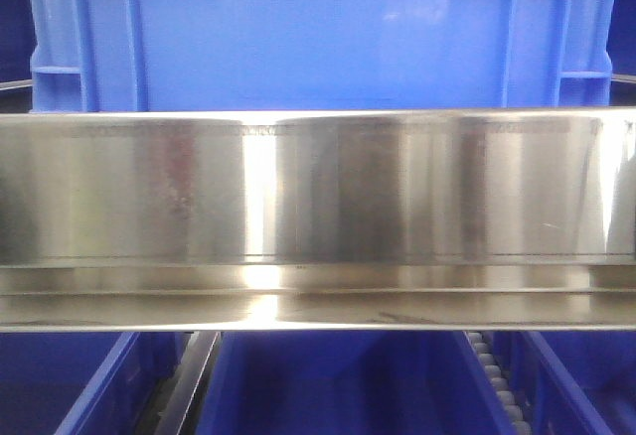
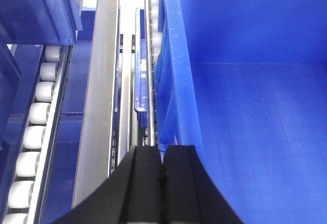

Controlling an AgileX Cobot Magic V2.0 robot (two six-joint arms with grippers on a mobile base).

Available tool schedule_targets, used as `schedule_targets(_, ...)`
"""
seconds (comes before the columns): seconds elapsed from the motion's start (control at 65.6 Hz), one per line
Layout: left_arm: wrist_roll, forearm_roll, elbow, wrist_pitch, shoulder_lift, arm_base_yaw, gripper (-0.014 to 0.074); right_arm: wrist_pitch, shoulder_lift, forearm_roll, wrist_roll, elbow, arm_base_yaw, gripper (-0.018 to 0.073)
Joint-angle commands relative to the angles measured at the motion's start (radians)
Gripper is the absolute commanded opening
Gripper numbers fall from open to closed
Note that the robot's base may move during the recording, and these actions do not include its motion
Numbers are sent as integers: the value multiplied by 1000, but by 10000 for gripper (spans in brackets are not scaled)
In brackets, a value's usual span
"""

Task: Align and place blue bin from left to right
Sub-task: 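Close both grippers on the blue bin's side rims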

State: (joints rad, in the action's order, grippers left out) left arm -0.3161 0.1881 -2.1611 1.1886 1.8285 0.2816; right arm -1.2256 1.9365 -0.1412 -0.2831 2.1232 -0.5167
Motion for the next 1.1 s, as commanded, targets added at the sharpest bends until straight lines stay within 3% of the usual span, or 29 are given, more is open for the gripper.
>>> schedule_targets(0.0, -9, -9, -8, -3, -7, 5, -111, 5, -3, -8, 5, 9, -1, 244)
schedule_targets(0.381, -9, -46, -8, -3, -5, 5, -111, 5, -3, -8, 29, 9, -1, 244)
schedule_targets(1.082, -9, -46, -5, 9, 3, 5, -111, 5, -3, -8, 29, 1, -1, 244)
